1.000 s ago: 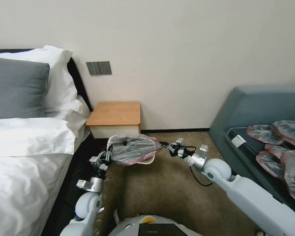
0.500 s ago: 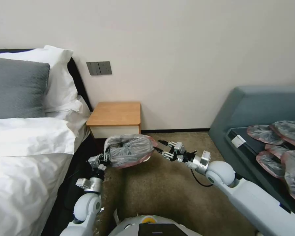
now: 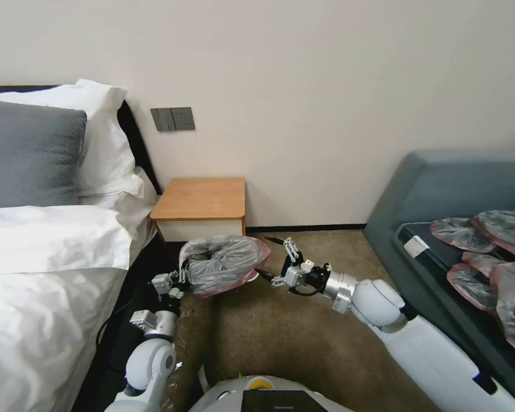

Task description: Pick up the garbage bag from the table and place it over the trash can.

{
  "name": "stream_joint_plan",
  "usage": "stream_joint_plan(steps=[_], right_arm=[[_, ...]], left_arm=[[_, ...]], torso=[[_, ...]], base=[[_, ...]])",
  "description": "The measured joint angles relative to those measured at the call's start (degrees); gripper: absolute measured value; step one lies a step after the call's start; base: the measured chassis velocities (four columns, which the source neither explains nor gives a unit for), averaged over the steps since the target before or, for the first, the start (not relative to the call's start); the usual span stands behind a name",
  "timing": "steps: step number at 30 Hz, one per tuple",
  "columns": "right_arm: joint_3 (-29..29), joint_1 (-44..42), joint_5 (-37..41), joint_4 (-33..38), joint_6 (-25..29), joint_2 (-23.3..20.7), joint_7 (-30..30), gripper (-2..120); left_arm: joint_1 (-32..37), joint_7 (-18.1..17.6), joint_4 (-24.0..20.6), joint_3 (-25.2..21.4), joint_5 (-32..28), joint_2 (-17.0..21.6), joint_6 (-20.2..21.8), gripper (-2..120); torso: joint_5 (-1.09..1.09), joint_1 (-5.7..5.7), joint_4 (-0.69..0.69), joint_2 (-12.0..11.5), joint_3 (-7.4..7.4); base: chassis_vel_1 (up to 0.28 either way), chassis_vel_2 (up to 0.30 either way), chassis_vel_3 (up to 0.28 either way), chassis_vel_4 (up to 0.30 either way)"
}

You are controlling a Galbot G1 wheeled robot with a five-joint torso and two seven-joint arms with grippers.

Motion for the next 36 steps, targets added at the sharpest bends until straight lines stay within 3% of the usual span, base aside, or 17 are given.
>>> stream_joint_plan(steps=[3,8,18,36], right_arm=[[-0.9,0.4,-3.4,0.7,0.3,-1.0,0.3,100],[-2.3,0.1,-7.5,1.5,1.6,-0.8,-0.1,100],[-3.9,-1.6,-18.2,0.8,6.6,4.2,-1.2,100],[-3.3,-2.0,-27.5,-5.4,14.8,10.4,1.2,97]], left_arm=[[-0.6,-0.8,-0.6,0.6,-0.2,0.2,2.0,9],[-0.7,-1.7,-1.0,0.8,-0.7,0.1,3.0,9],[-1.0,-4.1,-2.6,1.2,-2.6,-0.3,6.8,9],[-0.6,-4.1,-3.0,1.1,-3.5,-0.2,7.0,9]], torso=[[-0.02,0.0,-0.05,0.0,0.0],[-0.01,0.0,-0.02,0.0,0.0],[-0.01,0.0,-0.03,0.0,0.0],[0.0,0.0,-0.02,0.0,0.0]], base=[[0.0,0.0,0.0,0.0],[0.0,0.0,0.0,0.0],[0.0,0.0,0.0,0.0],[0.0,0.0,0.0,0.0]])
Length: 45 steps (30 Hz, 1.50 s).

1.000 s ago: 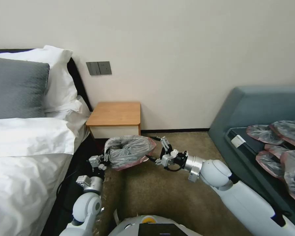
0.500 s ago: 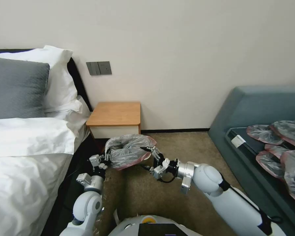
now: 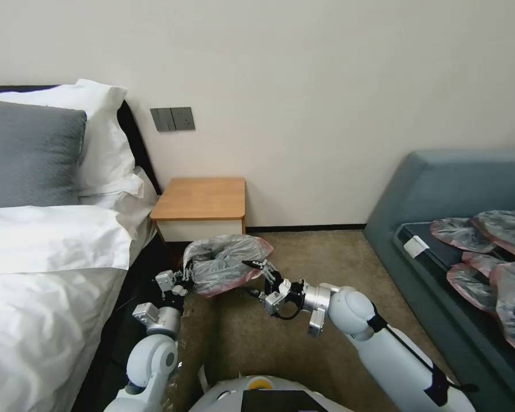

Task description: Pick up the garbage bag from the table and place it over the trash can.

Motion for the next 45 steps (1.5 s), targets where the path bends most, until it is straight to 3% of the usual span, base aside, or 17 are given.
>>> stream_joint_plan(steps=[8,21,23,26,27,33,36,45], right_arm=[[0.4,0.3,-1.1,-0.3,0.9,0.6,1.0,88],[0.7,0.7,-0.5,-0.7,0.9,0.6,1.2,85],[0.6,0.7,-0.1,-0.7,0.7,0.6,0.9,74],[0.6,0.8,0.1,-0.8,0.7,0.7,0.8,68],[0.6,0.8,0.7,-1.0,0.6,0.7,0.6,60],[0.5,0.8,2.6,-1.2,-0.2,0.4,0.2,42],[0.4,0.8,3.6,-1.2,-0.7,0.4,0.0,26],[0.5,0.6,4.1,-1.0,-1.0,0.2,0.0,0]], left_arm=[[0.1,0.1,0.1,-0.1,0.0,0.0,0.0,9],[0.3,0.1,-0.5,0.1,0.0,-0.1,0.0,9],[0.4,0.1,-0.5,0.1,0.0,-0.1,0.0,9],[0.5,0.1,-0.5,0.1,0.1,-0.1,0.0,9],[0.6,0.1,-0.6,0.2,0.1,-0.1,0.0,9],[0.7,0.2,-0.9,0.2,0.1,-0.1,0.0,9],[0.7,0.2,-0.9,0.2,0.2,-0.1,0.0,9],[0.5,0.2,-0.9,0.5,0.3,-0.3,0.0,9]], torso=[[0.0,0.0,0.0,0.0,0.0],[0.0,0.0,0.0,0.0,0.0],[0.0,0.0,0.0,0.0,0.0],[0.0,0.0,0.0,0.0,0.0],[0.0,0.0,0.0,0.0,0.0],[0.0,0.0,0.0,0.0,0.0],[0.0,0.0,0.0,0.0,0.0],[0.0,0.0,0.0,0.0,0.0]], base=[[0.0,0.0,0.0,0.0],[0.0,0.0,0.0,0.0],[0.0,0.0,0.0,0.0],[0.0,0.0,0.0,0.0],[0.0,0.0,0.0,0.0],[0.0,0.0,0.0,0.0],[0.0,0.0,0.0,0.0],[0.0,0.0,0.0,0.0]])
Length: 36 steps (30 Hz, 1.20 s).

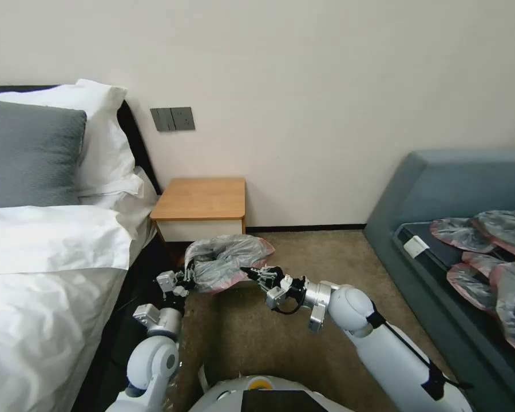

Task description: Pick up the garbage bag from the table and place it over the trash can.

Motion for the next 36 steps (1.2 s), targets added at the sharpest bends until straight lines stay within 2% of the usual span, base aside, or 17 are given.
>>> stream_joint_plan(steps=[10,13,20,25,36], right_arm=[[-0.4,-1.3,5.0,0.9,-3.1,-1.0,-1.1,0],[-0.7,-3.1,13.0,2.4,-7.6,-2.4,-3.4,0],[-0.3,-4.9,21.8,3.4,-9.8,-3.9,-9.1,0],[0.5,-5.6,22.3,3.4,-9.6,-4.1,-12.3,0],[2.1,-5.5,18.0,0.2,-7.6,-2.8,-12.9,0]], left_arm=[[-0.2,-0.2,0.3,-0.4,0.0,-0.1,0.0,9],[-0.6,-0.4,0.5,-0.7,0.0,0.0,0.1,9],[-1.0,-0.8,0.5,-0.5,-0.4,-0.4,0.5,9],[-1.0,-1.1,-0.3,-0.6,-1.6,-0.5,1.0,9],[-0.3,-2.9,-2.8,-0.9,-7.7,-0.5,2.8,9]], torso=[[0.0,0.0,0.0,0.0,0.0],[0.0,0.0,0.0,0.0,0.0],[0.0,0.0,0.0,0.0,0.0],[0.0,0.0,0.0,0.0,0.0],[0.0,0.0,0.0,0.0,0.0]], base=[[0.0,0.0,0.0,0.0],[0.0,0.0,0.0,0.0],[0.0,0.0,0.0,0.0],[0.0,0.0,0.0,0.0],[0.0,0.0,0.0,0.0]])
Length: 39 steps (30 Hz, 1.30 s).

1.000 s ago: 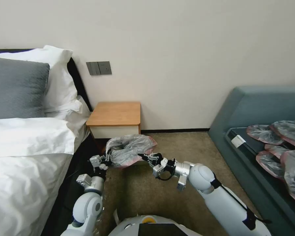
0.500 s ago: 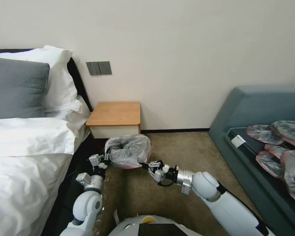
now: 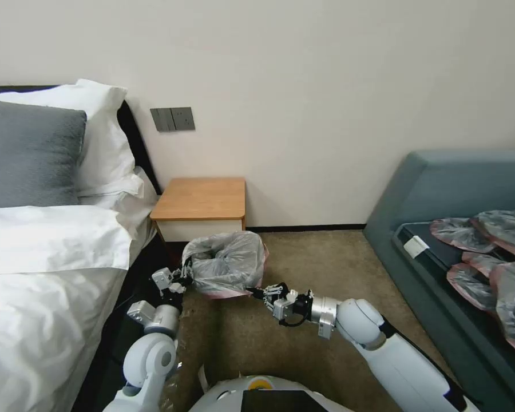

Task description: Pick up the garbage bag from the table and place it over the trash can.

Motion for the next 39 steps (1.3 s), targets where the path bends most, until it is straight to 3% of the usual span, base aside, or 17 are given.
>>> stream_joint_plan(steps=[12,15,17,20,24,25,27,28,30,31,34,36,39], right_arm=[[0.7,0.2,-1.7,-4.1,2.7,1.4,1.1,0],[1.9,-2.0,2.3,-3.3,5.4,1.2,-0.5,14],[2.0,-2.2,2.8,-3.1,5.7,1.1,-0.8,15],[4.4,-5.6,11.0,0.3,7.9,-0.5,-6.5,30],[5.9,-7.1,17.8,2.3,7.2,-1.4,-8.8,40],[6.5,-8.2,23.0,3.6,5.4,-1.6,-8.2,44],[7.3,-10.1,34.3,6.3,0.0,-0.8,-1.3,57],[7.3,-10.1,34.3,6.3,0.0,-0.8,-1.3,57],[6.9,-10.9,41.4,8.6,-4.1,0.8,8.4,67],[6.9,-10.9,41.4,8.6,-4.1,0.8,8.4,67],[5.3,-11.9,52.1,12.6,-9.7,3.1,19.0,82],[5.0,-12.1,55.1,13.7,-10.9,3.5,20.4,86],[4.3,-12.3,67.3,16.5,-15.5,4.7,24.1,98]], left_arm=[[0.6,-1.3,-2.2,-0.7,-6.7,-0.2,2.4,9],[0.2,-1.4,-1.3,-1.5,-6.8,-0.3,2.4,9],[0.2,-1.4,-1.1,-1.6,-6.8,-0.2,2.4,9],[0.0,-1.3,0.0,-2.1,-7.2,0.0,2.2,9],[-0.1,-0.8,0.7,-2.5,-7.9,0.1,1.6,9],[-0.4,0.2,1.3,-2.6,-8.5,0.1,0.9,9],[-0.7,2.8,2.6,-2.7,-10.5,0.3,-0.7,9],[-0.7,2.8,2.6,-2.7,-10.5,0.3,-0.7,9],[-0.7,5.6,3.6,-2.9,-13.0,0.6,-2.0,9],[-0.7,5.6,3.6,-2.9,-13.0,0.6,-2.0,9],[-0.4,10.6,5.4,-3.2,-18.3,1.3,-3.7,9],[-0.2,12.3,5.9,-3.3,-19.7,1.6,-4.2,9],[0.2,17.0,7.7,-3.6,-24.5,2.2,-5.8,9]], torso=[[0.0,0.0,0.01,0.0,0.0],[0.0,0.0,0.0,0.0,0.0],[0.0,0.0,0.0,0.0,0.0],[-0.01,0.0,-0.01,0.0,0.0],[0.0,0.0,0.02,0.0,0.0],[0.0,0.0,0.01,0.0,0.0],[-0.01,0.0,-0.01,0.0,0.0],[-0.01,0.0,-0.01,0.0,0.0],[0.0,0.0,0.0,0.0,0.0],[0.0,0.0,0.0,0.0,0.0],[0.0,0.0,0.0,0.0,0.0],[-0.01,0.0,0.0,0.0,0.0],[-0.01,0.0,0.0,0.0,0.0]], base=[[0.0,0.0,0.0,0.0],[0.0,0.0,0.0,0.0],[0.0,0.0,0.0,0.0],[0.0,0.0,0.0,0.0],[0.0,0.0,0.0,0.0],[0.0,0.0,0.0,0.0],[0.0,0.0,0.0,0.0],[0.0,0.0,0.0,0.0],[0.0,0.0,0.0,0.0],[0.0,0.0,0.0,0.0],[0.0,0.0,0.0,0.0],[0.0,0.0,0.0,0.0],[0.0,0.0,0.0,0.0]])
